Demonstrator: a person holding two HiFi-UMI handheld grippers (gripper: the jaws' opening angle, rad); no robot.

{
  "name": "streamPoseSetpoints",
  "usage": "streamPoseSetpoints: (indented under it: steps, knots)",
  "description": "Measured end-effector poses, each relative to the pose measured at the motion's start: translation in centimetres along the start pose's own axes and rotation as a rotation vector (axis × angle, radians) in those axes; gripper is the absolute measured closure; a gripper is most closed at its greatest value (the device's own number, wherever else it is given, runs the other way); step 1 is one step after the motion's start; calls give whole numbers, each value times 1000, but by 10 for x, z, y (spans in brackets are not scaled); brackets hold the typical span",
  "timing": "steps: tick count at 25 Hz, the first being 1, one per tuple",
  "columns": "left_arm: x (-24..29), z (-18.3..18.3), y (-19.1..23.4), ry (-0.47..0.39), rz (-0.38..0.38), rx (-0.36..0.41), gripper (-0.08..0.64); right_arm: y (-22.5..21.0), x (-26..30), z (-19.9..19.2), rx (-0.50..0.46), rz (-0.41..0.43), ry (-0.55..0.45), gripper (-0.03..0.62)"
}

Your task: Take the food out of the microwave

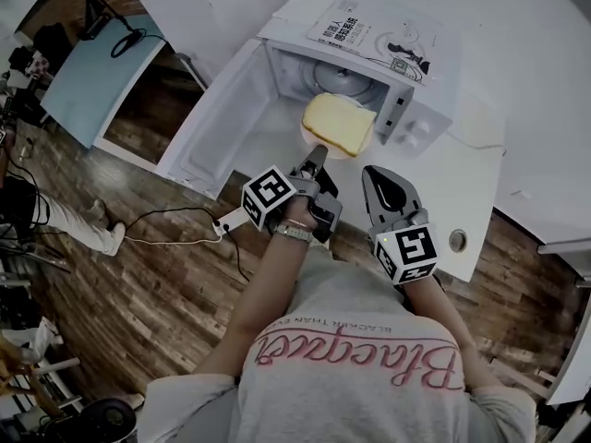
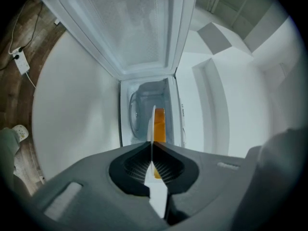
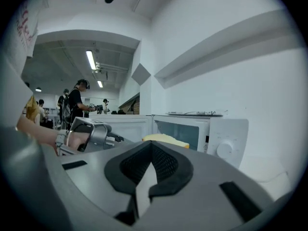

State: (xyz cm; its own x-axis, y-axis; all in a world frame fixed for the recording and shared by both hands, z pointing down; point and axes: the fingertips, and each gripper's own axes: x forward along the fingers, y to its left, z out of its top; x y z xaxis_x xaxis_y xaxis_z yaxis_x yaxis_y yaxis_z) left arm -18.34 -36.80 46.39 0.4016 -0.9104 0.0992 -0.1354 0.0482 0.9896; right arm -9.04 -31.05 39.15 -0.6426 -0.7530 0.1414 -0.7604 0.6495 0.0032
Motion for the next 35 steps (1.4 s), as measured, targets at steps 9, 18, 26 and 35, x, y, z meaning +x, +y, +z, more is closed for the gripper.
streamPoseSetpoints:
  steps: [9,18,26,35]
  knots:
    - [-45,-16,-20,-28,-9,2,543,18,-34,16,-25,22,-44,583]
    - [-65,-33,-47,-22,-30,20,543,13,-56,27,-61,-43,-93,583]
    - [-79,-48,-57,-9,-26,25,543,9,-65,22,-27,-68,-82,583]
    - [-86,-47,-63,-27,-63,26,543,17,-65,14,-31,-56,-49,583]
